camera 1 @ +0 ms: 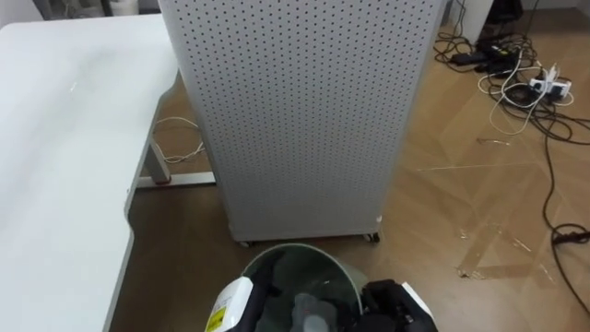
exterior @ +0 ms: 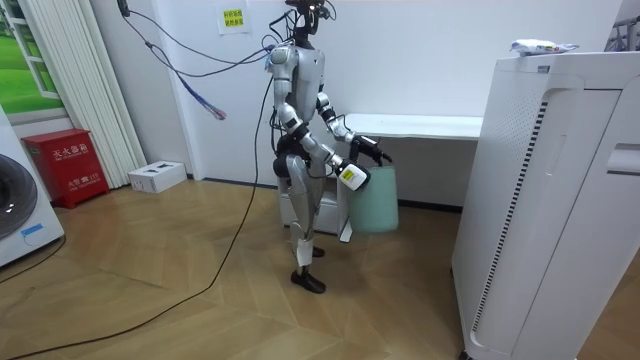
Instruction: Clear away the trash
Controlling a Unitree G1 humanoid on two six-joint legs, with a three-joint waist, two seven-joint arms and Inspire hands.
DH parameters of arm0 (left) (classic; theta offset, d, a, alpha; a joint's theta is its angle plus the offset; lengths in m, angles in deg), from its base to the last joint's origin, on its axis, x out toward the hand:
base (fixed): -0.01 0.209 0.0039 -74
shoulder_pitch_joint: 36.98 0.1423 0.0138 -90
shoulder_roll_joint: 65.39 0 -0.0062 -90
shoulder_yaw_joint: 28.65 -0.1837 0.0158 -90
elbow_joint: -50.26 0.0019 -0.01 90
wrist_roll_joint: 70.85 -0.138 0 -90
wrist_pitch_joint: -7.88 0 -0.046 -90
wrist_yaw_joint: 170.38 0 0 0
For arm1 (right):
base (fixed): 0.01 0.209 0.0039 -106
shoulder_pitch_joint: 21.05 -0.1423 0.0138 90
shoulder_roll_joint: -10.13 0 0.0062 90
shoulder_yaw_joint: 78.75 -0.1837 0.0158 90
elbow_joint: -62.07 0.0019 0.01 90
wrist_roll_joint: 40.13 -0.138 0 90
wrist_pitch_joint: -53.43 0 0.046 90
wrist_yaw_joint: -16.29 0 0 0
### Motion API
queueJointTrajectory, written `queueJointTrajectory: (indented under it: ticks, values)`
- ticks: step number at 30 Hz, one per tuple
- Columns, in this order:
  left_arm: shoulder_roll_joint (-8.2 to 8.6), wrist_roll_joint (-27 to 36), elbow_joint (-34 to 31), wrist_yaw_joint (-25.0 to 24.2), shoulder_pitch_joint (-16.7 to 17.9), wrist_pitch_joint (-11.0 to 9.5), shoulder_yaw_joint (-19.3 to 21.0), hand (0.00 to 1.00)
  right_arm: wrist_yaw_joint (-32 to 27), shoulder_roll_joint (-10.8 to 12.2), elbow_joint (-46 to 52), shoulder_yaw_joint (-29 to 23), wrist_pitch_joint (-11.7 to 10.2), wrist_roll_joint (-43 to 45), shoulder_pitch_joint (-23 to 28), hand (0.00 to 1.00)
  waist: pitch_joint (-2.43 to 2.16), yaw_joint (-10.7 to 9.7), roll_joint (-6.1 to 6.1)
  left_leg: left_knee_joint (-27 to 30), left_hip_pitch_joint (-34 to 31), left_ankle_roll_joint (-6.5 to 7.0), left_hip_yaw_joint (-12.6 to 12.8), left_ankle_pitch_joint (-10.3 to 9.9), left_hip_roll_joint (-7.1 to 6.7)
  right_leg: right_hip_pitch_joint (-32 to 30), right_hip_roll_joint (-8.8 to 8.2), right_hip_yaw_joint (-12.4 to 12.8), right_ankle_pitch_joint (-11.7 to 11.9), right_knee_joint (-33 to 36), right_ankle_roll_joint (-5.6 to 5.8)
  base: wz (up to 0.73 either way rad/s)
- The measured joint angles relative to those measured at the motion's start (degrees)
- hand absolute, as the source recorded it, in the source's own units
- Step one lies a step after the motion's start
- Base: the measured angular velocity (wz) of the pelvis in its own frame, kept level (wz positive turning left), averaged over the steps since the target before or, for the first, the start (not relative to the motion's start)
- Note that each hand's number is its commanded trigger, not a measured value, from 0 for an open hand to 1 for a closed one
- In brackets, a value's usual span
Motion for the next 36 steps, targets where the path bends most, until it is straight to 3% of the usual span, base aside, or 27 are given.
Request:
queueJointTrajectory:
  ticks: [10,20,28,32,36]
  values:
    - [-0.04,0.67,4.23,3.56,-2.74,0.25,3.43,0.00,0.84,-0.40,0.13,1.10,0.11,0.30,3.22,1.00,-0.01,-1.00,0.15,0.19,-1.93,0.00,0.86,0.00,0.07,-1.76,-0.30,-0.31,-0.07,0.36,0.02,0.01]
    - [-0.23,0.65,5.42,5.22,-3.10,0.24,4.53,0.00,0.58,-1.34,0.00,1.01,0.11,-1.53,5.31,1.00,-0.01,-1.12,0.14,0.08,-2.53,0.01,1.56,0.01,0.06,-2.80,-0.24,0.14,-0.37,0.70,0.16,-0.02]
    - [-0.70,0.80,4.89,6.46,-2.18,-0.27,4.57,0.00,-1.28,-1.97,0.29,-3.48,0.07,-3.08,9.15,1.00,-0.09,-2.24,0.01,-0.54,-0.35,0.01,1.58,0.01,0.12,-0.86,-0.15,0.23,-1.13,0.65,0.31,0.02]
    - [-1.16,1.62,4.53,6.45,-1.21,-0.57,4.62,0.00,-1.79,-3.93,0.91,-4.04,0.07,-4.52,11.32,1.00,-0.50,-2.16,-0.49,-2.37,2.90,0.00,2.04,0.00,0.18,1.18,0.25,1.02,-1.93,0.88,0.45,-0.07]
    - [-2.33,3.51,4.64,5.77,2.84,-0.62,5.14,0.00,-1.90,-3.68,0.89,-5.81,0.07,-4.39,14.13,1.00,-0.99,-2.50,-1.48,-2.82,6.63,-0.74,2.71,-0.48,0.90,4.24,1.06,1.59,-2.95,1.02,0.16,-0.11]
